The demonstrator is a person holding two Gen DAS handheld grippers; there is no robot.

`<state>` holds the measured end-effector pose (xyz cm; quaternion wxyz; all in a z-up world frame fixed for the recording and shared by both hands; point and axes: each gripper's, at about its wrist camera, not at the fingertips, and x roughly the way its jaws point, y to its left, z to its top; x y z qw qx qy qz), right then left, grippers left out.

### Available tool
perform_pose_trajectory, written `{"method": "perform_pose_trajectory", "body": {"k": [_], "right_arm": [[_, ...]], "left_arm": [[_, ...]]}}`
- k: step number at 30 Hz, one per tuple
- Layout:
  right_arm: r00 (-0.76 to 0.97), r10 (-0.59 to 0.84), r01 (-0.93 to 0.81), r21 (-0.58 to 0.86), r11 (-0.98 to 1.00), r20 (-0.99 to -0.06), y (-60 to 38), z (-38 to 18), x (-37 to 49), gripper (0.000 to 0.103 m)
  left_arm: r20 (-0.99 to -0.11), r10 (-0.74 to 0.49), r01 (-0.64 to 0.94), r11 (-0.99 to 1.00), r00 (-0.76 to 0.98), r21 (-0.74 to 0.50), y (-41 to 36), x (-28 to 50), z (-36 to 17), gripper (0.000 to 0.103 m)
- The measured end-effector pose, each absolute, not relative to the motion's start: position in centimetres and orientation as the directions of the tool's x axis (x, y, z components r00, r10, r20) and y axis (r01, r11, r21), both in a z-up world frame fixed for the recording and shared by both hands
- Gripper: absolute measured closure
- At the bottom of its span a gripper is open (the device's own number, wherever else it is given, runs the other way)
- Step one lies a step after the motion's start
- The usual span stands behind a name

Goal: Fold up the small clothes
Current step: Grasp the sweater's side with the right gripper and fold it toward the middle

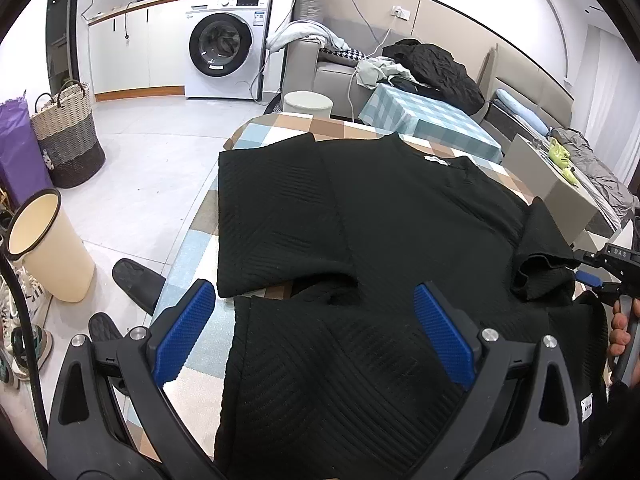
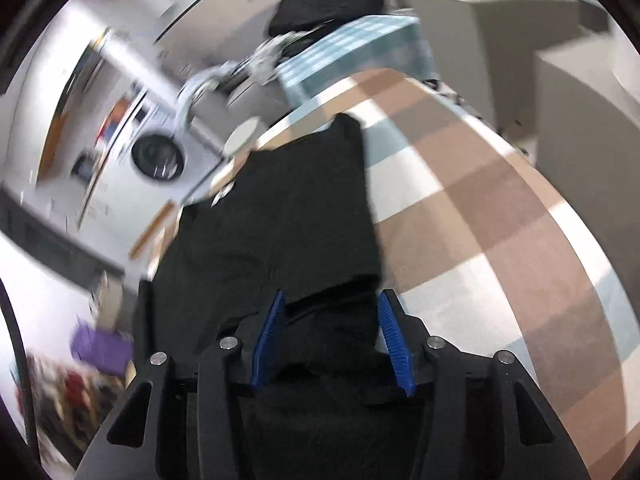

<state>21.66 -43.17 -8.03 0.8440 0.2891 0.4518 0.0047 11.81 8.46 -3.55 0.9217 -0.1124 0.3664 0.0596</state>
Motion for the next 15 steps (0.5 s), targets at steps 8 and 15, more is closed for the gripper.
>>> {"method": "perform_pose_trajectory", "body": {"k": [8,15], "right_arm": [[0.618,0.256,0.260,0.501,0.826,-0.743,-42.1,-7.8,24.6,0.094],[0.705,0.479,-0.023,0.658,0.752,-0.522,-36.6,-2.6,29.2,0.080]], "left_arm": [[-0.691,0.002,-0.185,0.964,0.723,-0.191,9.1,12.3,-3.8,0.004],[-0.695,0.020,-0.217,0.956,0.718,-0.196,10.2,12.8,-3.9,0.004]]}}
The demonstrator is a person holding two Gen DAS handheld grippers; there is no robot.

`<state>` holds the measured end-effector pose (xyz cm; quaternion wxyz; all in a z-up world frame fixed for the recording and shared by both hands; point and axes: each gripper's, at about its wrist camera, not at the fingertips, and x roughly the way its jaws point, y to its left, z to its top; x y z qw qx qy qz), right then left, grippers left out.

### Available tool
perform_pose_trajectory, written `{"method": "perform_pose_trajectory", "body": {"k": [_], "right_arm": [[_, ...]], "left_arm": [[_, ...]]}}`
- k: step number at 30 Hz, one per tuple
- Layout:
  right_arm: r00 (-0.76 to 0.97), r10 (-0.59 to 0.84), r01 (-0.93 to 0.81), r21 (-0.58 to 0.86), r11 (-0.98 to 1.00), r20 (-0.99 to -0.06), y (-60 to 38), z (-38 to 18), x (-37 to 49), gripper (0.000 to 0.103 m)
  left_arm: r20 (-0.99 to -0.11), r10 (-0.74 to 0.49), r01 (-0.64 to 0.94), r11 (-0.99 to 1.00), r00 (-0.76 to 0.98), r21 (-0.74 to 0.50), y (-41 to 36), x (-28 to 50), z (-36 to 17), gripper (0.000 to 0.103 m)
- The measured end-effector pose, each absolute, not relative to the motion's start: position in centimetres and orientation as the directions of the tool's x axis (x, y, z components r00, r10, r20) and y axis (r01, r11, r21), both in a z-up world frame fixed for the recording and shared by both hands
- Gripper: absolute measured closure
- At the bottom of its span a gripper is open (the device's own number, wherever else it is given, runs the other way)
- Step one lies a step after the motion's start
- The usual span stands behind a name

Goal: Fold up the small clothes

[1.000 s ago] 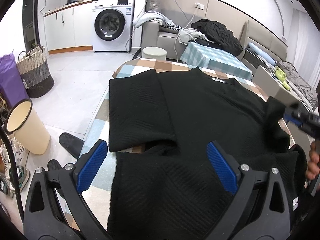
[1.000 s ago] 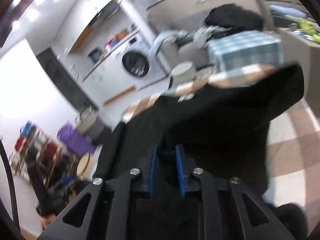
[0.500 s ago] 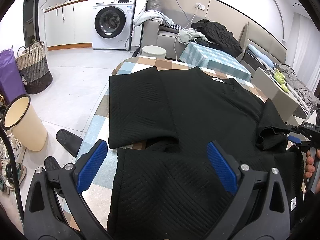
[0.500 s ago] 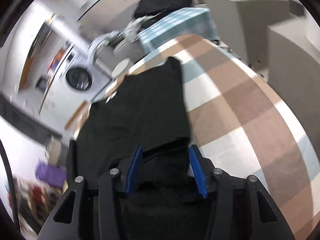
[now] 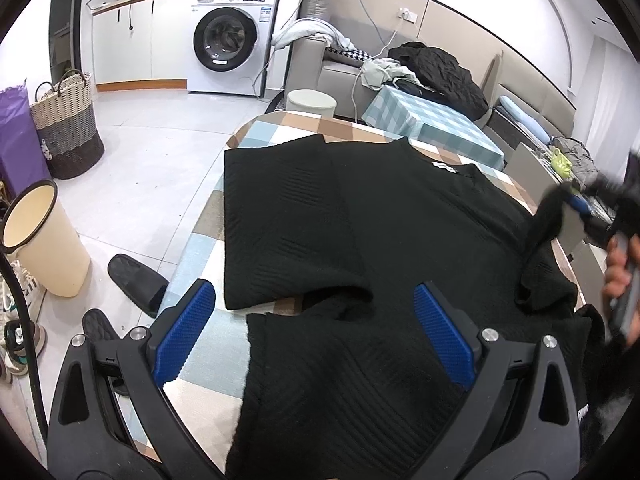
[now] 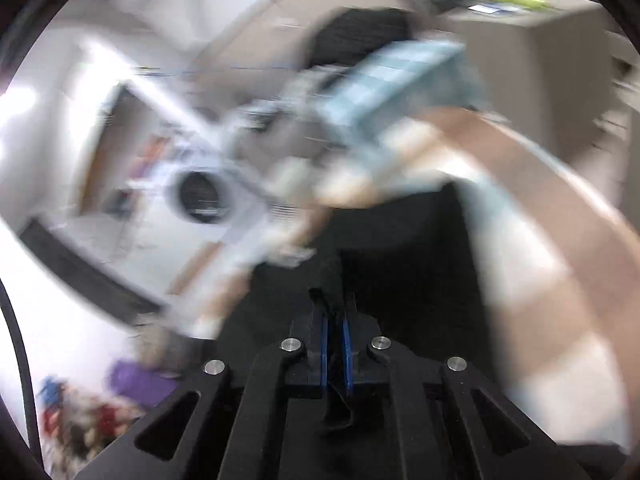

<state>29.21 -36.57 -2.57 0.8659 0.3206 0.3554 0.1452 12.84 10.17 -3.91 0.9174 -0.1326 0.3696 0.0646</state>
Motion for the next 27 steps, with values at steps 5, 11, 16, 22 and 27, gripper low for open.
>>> {"method": "perform_pose_trajectory", "body": {"k": [5,11,16,22,27], "right_arm": [[0.701,0.393,-0.011,0.542,0.841,-0.595,-36.8,-1.4,26.9,0.059],[0.601,0.283,0.117,0.433,0.894,-0.747,-39.6,-6.1,23.3,0.058],[0.572,0.302,0.086,0.422,0.903,-0.763,-40.1,-8.3,19.8,0.058],[0.571,0.332,0.055,0.438,0.897,-0.751,-39.8,-7.8,18.0,0.058],[0.565,0.346,0.038,0.442,0.896,-0.749,-38.9,-7.5,18.2,0.058]], "left_arm": [[-0.694,0.034,-0.227,0.955,0.719,-0.189,10.8,13.4,-3.9,0.004],[-0.748,0.051,-0.311,0.927,0.662,-0.212,13.3,14.8,-6.0,0.005],[-0.779,-0.004,-0.349,0.893,0.627,-0.285,15.8,15.5,-7.9,0.021],[-0.757,-0.205,-0.339,0.800,0.620,-0.495,17.3,15.6,-9.5,0.040],[-0.730,-0.318,-0.330,0.735,0.605,-0.593,17.2,17.1,-11.0,0.040]]}}
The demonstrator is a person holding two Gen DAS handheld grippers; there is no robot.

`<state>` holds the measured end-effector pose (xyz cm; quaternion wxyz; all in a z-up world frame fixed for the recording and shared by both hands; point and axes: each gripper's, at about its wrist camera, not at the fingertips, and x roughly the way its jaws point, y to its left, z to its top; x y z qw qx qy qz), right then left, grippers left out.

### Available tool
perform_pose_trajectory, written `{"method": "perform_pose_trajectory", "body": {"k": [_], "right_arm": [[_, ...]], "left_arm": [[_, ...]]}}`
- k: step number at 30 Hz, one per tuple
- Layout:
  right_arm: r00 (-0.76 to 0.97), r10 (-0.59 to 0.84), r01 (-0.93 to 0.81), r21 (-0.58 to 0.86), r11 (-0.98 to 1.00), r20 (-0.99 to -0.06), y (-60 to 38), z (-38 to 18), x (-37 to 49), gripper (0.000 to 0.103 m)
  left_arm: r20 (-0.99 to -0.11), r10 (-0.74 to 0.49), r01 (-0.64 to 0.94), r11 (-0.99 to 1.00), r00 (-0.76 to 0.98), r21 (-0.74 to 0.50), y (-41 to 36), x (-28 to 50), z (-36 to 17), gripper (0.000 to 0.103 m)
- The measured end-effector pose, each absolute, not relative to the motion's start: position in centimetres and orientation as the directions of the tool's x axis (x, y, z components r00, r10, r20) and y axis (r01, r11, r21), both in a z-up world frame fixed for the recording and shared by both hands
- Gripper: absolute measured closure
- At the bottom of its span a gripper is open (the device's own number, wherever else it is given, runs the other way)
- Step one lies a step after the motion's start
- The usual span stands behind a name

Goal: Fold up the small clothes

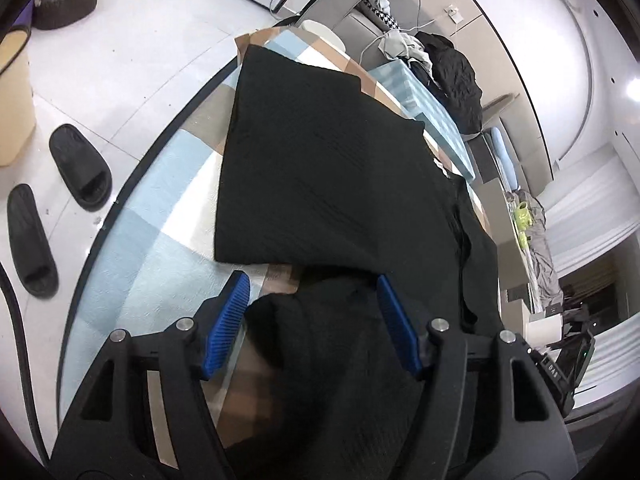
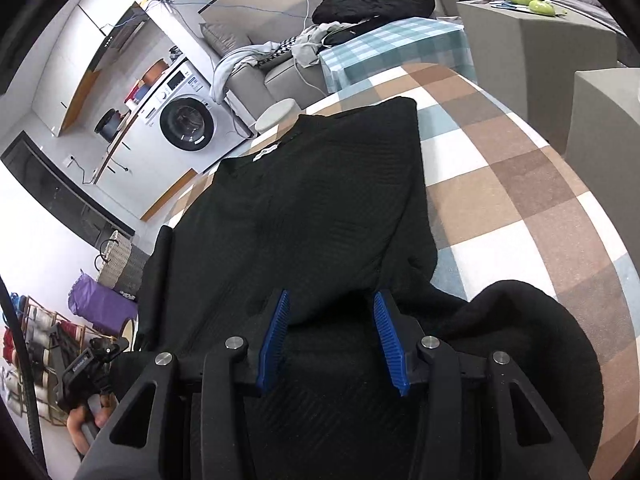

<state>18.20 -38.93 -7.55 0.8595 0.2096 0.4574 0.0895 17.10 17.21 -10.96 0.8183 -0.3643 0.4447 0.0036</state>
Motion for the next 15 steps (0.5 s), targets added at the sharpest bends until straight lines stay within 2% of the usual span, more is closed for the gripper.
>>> {"method": "perform_pose_trajectory", "body": {"k": [6,12,14,15], "right_arm": [[0.570,0.362,0.049,0.470,0.881,-0.738,-38.8,-7.8,18.1,0.057],[0.568,0.363,0.052,0.473,0.880,-0.739,-38.8,-8.0,17.8,0.055],[0.569,0.365,0.058,0.479,0.876,-0.737,-39.0,-8.1,17.9,0.055],[0.570,0.365,0.060,0.480,0.875,-0.736,-39.1,-8.1,17.9,0.055]], "left_arm": [[-0.684,-0.342,-0.358,0.655,0.644,-0.665,18.1,19.7,-12.4,0.040],[-0.669,-0.290,-0.395,0.625,0.684,-0.674,18.9,21.0,-12.2,0.042],[-0.686,-0.255,-0.415,0.638,0.681,-0.649,18.8,21.5,-12.1,0.076],[-0.703,-0.234,-0.426,0.654,0.672,-0.625,18.6,21.6,-12.0,0.101]]}}
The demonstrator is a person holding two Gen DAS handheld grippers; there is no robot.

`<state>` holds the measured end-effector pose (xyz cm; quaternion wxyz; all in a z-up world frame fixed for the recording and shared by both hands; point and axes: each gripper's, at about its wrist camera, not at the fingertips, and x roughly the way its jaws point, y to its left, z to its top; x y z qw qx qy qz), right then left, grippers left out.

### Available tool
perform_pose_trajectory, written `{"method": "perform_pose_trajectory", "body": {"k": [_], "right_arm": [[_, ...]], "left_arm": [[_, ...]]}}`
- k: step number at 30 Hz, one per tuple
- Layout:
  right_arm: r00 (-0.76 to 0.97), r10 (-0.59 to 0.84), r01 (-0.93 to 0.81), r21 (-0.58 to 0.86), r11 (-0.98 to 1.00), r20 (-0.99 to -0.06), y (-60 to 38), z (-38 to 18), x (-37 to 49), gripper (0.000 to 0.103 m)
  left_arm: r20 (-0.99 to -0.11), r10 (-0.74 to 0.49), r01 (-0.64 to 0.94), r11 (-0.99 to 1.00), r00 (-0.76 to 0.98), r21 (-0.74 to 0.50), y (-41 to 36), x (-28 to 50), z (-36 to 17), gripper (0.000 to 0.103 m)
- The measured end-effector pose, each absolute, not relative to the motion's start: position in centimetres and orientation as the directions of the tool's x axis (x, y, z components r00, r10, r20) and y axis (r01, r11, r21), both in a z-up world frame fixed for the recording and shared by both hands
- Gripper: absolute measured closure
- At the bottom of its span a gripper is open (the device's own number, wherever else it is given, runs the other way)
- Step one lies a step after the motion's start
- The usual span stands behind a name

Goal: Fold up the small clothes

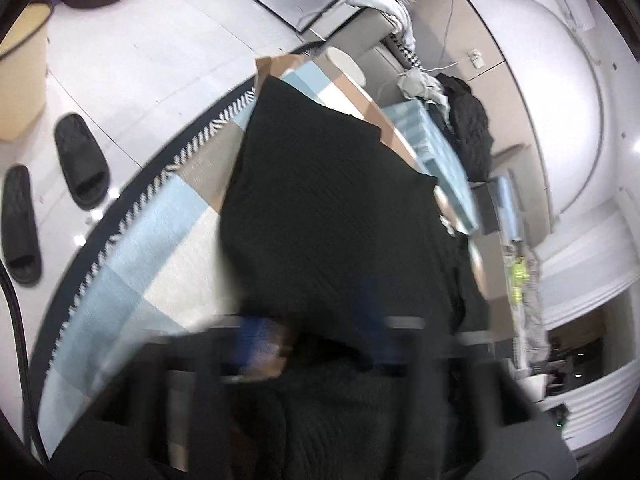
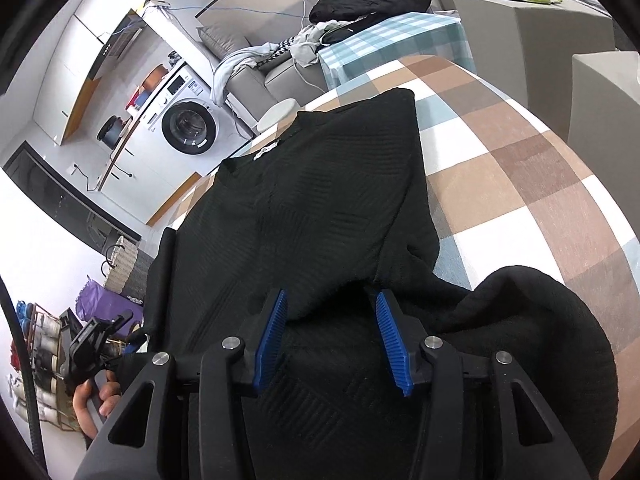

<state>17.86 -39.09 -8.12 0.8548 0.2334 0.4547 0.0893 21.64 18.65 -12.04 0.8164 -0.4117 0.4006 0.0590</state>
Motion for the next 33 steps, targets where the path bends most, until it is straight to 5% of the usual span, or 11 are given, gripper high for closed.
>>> {"method": "perform_pose_trajectory", "body": {"k": [8,11,13,14,16,17,21,33], "right_arm": [[0.590,0.364,0.081,0.502,0.861,-0.720,-40.2,-8.1,17.1,0.055],[0.599,0.356,0.088,0.501,0.861,-0.717,-40.7,-7.8,16.6,0.055],[0.605,0.348,0.091,0.497,0.863,-0.716,-41.0,-7.5,16.4,0.055],[0.609,0.342,0.093,0.493,0.865,-0.715,-41.2,-7.3,16.2,0.055],[0.619,0.332,0.104,0.493,0.864,-0.712,-41.7,-7.1,16.0,0.055],[0.621,0.330,0.107,0.493,0.863,-0.711,-41.9,-7.0,15.8,0.055],[0.629,0.317,0.121,0.492,0.862,-0.710,-42.7,-6.6,15.2,0.055],[0.613,0.335,0.112,0.498,0.860,-0.716,-42.4,-7.3,14.7,0.054]], "left_arm": [[-0.637,-0.035,-0.292,0.868,0.770,-0.401,13.0,23.4,-4.5,0.101],[-0.560,-0.114,-0.110,0.931,0.820,-0.349,7.2,25.6,-0.8,0.101],[-0.531,-0.274,0.079,0.930,0.802,-0.359,3.1,27.1,0.2,0.100],[-0.533,-0.340,0.152,0.918,0.775,-0.365,1.1,27.8,0.1,0.096],[-0.580,-0.452,0.263,0.886,0.678,-0.383,-2.4,29.0,-0.8,0.055],[-0.611,-0.458,0.276,0.886,0.646,-0.372,-3.6,29.3,-1.5,0.044],[-0.634,-0.424,0.241,0.902,0.647,-0.358,-3.6,28.6,-3.4,0.036],[-0.718,-0.268,-0.137,0.882,0.642,-0.451,8.7,27.6,-10.7,0.036]]}}
